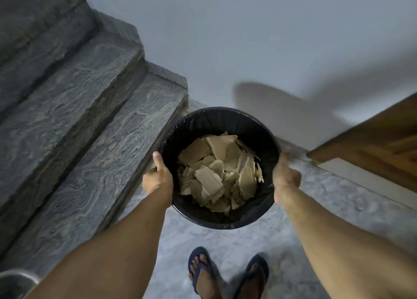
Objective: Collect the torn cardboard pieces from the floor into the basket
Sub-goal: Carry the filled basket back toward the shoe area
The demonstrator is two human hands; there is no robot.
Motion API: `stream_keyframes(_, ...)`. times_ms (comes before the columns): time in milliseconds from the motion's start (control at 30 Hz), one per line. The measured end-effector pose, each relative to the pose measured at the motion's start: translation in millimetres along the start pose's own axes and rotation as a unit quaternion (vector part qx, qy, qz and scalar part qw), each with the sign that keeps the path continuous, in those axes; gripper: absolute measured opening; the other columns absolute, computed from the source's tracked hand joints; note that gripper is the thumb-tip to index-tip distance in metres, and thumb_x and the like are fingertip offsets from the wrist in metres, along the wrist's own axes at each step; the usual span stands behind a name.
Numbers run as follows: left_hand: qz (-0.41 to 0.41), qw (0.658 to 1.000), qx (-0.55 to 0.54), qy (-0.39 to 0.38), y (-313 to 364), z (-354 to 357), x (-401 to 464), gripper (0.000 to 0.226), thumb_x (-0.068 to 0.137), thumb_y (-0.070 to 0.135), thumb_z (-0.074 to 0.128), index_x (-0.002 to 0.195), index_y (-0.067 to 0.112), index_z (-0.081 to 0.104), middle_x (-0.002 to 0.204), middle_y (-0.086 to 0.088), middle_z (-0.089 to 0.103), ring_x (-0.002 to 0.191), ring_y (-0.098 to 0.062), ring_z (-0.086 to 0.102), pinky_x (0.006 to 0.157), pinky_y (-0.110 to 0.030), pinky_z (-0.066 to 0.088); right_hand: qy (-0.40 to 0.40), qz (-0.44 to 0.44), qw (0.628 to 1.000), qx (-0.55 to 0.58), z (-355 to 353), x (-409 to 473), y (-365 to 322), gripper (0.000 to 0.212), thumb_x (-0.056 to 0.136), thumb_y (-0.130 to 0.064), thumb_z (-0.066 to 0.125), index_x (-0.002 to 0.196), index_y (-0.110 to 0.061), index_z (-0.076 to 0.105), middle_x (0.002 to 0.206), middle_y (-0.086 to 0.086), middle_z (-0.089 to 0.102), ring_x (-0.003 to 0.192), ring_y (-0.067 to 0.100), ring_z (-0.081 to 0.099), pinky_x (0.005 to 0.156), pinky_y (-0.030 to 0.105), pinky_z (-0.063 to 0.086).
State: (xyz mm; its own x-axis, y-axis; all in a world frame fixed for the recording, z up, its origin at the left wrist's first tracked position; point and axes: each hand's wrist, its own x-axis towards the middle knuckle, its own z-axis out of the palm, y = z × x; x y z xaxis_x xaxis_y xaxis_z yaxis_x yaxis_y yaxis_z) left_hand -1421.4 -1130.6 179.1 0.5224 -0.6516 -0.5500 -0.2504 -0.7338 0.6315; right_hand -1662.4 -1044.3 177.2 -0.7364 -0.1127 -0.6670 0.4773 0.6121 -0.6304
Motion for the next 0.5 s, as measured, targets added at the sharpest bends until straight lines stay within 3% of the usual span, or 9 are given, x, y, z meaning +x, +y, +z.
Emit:
stream_keyframes(67,0.007,1.000,0.013,-0.007,-6,-11,-27,0.071,0.092,0.065,0.038,0.058,0.003,0.041,0.082,-0.021,0.059,0.097,-0.040,0.060,0.088,-0.043,0.045,0.020,0.006,1.000,0.016,-32,-17,8,0.083,0.080,-0.081,0.044,0.108,-0.003,0.054,0.083,0.004,0.053,0.071,0.022,0.051,0.086,0.037,0.046)
stream_keyframes(200,0.033,0.997,0.060,-0.045,-25,-23,-76,0.076,0.091,0.068,0.035,0.067,-0.003,0.050,0.081,-0.018,0.057,0.091,-0.037,0.059,0.089,-0.045,0.046,0.050,0.015,0.998,0.028,-99,-39,25,0.076,0.079,-0.080,0.046,0.083,-0.004,0.048,0.072,0.002,0.049,0.061,0.017,0.046,0.073,0.034,0.045)
stream_keyframes(267,0.058,0.994,0.070,-0.066,-36,-25,-103,0.075,0.090,0.069,0.034,0.062,0.001,0.049,0.081,-0.018,0.057,0.088,-0.036,0.060,0.087,-0.046,0.048,0.064,0.014,0.997,0.037,-136,-50,38,0.074,0.080,-0.079,0.047,0.076,-0.005,0.047,0.071,0.003,0.049,0.065,0.019,0.048,0.076,0.037,0.050)
stream_keyframes(333,0.079,0.991,0.075,-0.082,-47,-29,-131,0.074,0.089,0.070,0.034,0.057,0.005,0.046,0.073,-0.016,0.054,0.082,-0.035,0.059,0.087,-0.048,0.051,0.076,0.016,0.996,0.052,-172,-59,54,0.075,0.080,-0.078,0.048,0.078,-0.003,0.049,0.070,0.004,0.049,0.067,0.021,0.049,0.079,0.039,0.051)
stream_keyframes(500,0.126,0.982,0.077,-0.115,-85,-50,-217,0.071,0.092,0.066,0.037,0.056,0.006,0.036,0.063,-0.011,0.042,0.079,-0.032,0.051,0.083,-0.044,0.048,0.095,0.026,0.989,0.107,-273,-89,101,0.081,0.079,-0.080,0.046,0.092,-0.001,0.050,0.074,0.006,0.052,0.062,0.019,0.048,0.066,0.034,0.043)
